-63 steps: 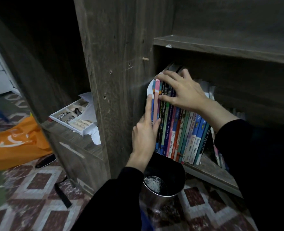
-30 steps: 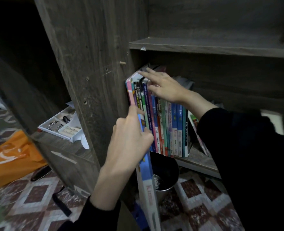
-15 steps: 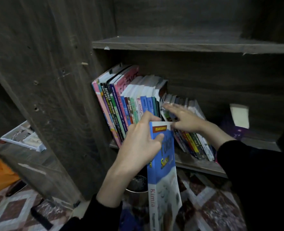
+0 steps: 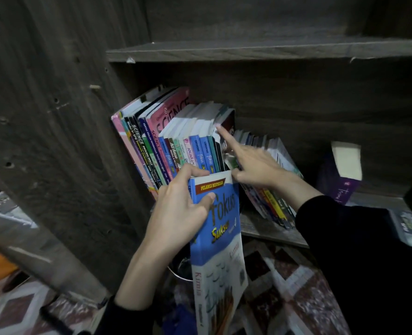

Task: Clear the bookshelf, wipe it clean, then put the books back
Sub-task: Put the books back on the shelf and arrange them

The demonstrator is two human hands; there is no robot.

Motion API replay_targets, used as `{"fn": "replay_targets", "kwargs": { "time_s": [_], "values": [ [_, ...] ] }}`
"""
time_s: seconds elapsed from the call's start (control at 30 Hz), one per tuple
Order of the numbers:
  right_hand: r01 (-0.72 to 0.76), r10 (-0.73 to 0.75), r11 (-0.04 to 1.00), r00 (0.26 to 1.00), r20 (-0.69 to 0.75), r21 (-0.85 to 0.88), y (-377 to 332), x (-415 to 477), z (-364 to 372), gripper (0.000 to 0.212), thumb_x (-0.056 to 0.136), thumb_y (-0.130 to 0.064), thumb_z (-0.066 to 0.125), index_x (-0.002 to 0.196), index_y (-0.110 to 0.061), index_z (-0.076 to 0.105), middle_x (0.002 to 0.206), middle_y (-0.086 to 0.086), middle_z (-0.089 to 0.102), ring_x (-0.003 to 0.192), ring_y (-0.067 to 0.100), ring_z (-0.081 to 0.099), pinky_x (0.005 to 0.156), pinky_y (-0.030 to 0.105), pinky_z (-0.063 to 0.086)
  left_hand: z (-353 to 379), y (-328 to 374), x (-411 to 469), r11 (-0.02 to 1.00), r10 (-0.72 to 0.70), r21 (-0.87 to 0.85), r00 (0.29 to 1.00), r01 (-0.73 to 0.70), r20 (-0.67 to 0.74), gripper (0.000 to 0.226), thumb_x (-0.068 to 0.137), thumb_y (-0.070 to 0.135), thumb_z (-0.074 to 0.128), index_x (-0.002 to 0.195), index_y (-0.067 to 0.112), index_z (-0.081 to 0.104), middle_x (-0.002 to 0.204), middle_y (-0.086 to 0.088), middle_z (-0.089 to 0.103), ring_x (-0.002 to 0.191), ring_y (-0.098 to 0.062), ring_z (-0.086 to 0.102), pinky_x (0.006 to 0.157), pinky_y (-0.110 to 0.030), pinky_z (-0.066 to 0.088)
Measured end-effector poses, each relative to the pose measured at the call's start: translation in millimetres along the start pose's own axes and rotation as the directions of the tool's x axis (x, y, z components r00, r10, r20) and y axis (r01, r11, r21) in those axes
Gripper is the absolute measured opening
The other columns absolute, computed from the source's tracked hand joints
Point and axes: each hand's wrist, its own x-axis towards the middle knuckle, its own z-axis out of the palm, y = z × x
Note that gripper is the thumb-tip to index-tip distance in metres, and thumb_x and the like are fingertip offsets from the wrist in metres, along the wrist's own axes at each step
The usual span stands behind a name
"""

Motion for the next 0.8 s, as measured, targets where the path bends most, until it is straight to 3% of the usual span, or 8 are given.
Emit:
{"fn": "replay_targets", "kwargs": {
  "time_s": [0.07, 0.13, 0.17, 0.33, 0.53, 0.63, 0.7, 0.8],
  "values": [
    [0.006, -0.006, 0.999, 1.000, 0.009, -0.047, -6.7, 2.4, -11.3, 0.106, 0.082, -0.015, 0.053, 0.136, -0.053, -0.030, 0.092, 0.005, 0.065, 0.052, 0.015, 0.052, 0.047, 0.024, 0.031, -0.6, 1.8, -0.6, 1.000, 0.003, -0.003, 1.000, -0.003, 0.001, 0.025, 0.085, 0.021, 0.070, 0.092, 0.037, 0.052, 0.082, 0.013, 0.068, 0.088, -0.014, 0.066, 0.068, -0.044, 0.058],
    [-0.015, 0.018, 0.997, 0.999, 0.047, -0.073, -11.6, 2.5, -22.4, 0.098, 0.084, -0.015, 0.049, 0.142, -0.051, -0.021, 0.066, -0.001, 0.055, 0.050, 0.014, 0.047, 0.052, 0.027, 0.030, -2.7, 3.1, -0.2, 1.000, 0.010, -0.005, 1.000, -0.010, 0.000, 0.025, 0.085, 0.020, 0.070, 0.093, 0.035, 0.052, 0.082, 0.012, 0.068, 0.087, -0.012, 0.066, 0.066, -0.043, 0.059],
    [-0.024, 0.029, 0.997, 0.998, 0.063, -0.076, -12.2, 2.3, -25.7, 0.095, 0.084, -0.014, 0.048, 0.144, -0.051, -0.017, 0.062, -0.001, 0.053, 0.052, 0.015, 0.049, 0.054, 0.028, 0.031, -4.1, 3.3, 0.3, 1.000, 0.010, -0.005, 1.000, -0.010, -0.001, 0.025, 0.085, 0.019, 0.070, 0.093, 0.035, 0.053, 0.081, 0.012, 0.068, 0.085, -0.011, 0.066, 0.065, -0.043, 0.059],
    [-0.032, 0.037, 0.998, 0.996, 0.087, -0.053, -1.7, 0.0, -26.6, 0.094, 0.079, -0.013, 0.050, 0.145, -0.051, -0.005, 0.089, 0.008, 0.063, 0.063, 0.019, 0.054, 0.050, 0.028, 0.031, -13.1, 4.2, 1.1, 1.000, 0.030, 0.006, 1.000, -0.030, -0.009, 0.025, 0.084, 0.015, 0.072, 0.090, 0.031, 0.053, 0.076, 0.014, 0.067, 0.069, 0.000, 0.065, 0.062, -0.037, 0.058],
    [0.010, -0.005, 0.997, 0.998, 0.069, -0.074, -9.0, 5.4, -32.4, 0.095, 0.080, -0.012, 0.050, 0.145, -0.053, -0.006, 0.060, 0.005, 0.055, 0.049, 0.020, 0.049, 0.046, 0.027, 0.029, -18.4, 3.3, 2.0, 0.999, 0.034, 0.027, 0.999, -0.034, -0.001, 0.026, 0.084, 0.017, 0.071, 0.093, 0.034, 0.053, 0.078, 0.016, 0.066, 0.077, -0.001, 0.064, 0.062, -0.039, 0.058],
    [0.011, -0.010, 1.000, 0.998, 0.054, -0.016, -2.3, 10.6, -29.4, 0.087, 0.081, -0.013, 0.051, 0.145, -0.052, 0.005, 0.089, 0.006, 0.063, 0.057, 0.018, 0.051, 0.051, 0.027, 0.032, -20.5, 1.7, 0.4, 0.999, 0.029, 0.024, 1.000, -0.029, -0.002, 0.026, 0.085, 0.017, 0.071, 0.098, 0.032, 0.055, 0.082, 0.016, 0.066, 0.081, -0.002, 0.064, 0.059, -0.039, 0.059],
    [0.008, -0.009, 1.000, 0.999, 0.042, 0.019, 0.2, 11.0, -28.5, 0.083, 0.083, -0.014, 0.052, 0.144, -0.050, 0.008, 0.112, 0.011, 0.057, 0.070, 0.019, 0.055, 0.058, 0.029, 0.038, -23.7, 1.0, -0.6, 1.000, 0.028, 0.009, 1.000, -0.028, -0.002, 0.026, 0.084, 0.016, 0.072, 0.098, 0.031, 0.055, 0.082, 0.016, 0.066, 0.078, 0.001, 0.065, 0.059, -0.036, 0.059],
    [-0.003, 0.000, 0.997, 1.000, 0.031, 0.080, 0.7, 8.8, -28.9, 0.075, 0.088, -0.021, 0.053, 0.145, -0.045, 0.010, 0.127, 0.008, 0.047, 0.083, 0.020, 0.058, 0.073, 0.037, 0.046, -33.3, 2.8, -3.3, 0.999, 0.029, -0.016, 1.000, -0.029, -0.009, 0.028, 0.082, 0.014, 0.074, 0.093, 0.033, 0.056, 0.082, 0.014, 0.067, 0.076, 0.003, 0.066, 0.059, -0.031, 0.059]
  ]
}}
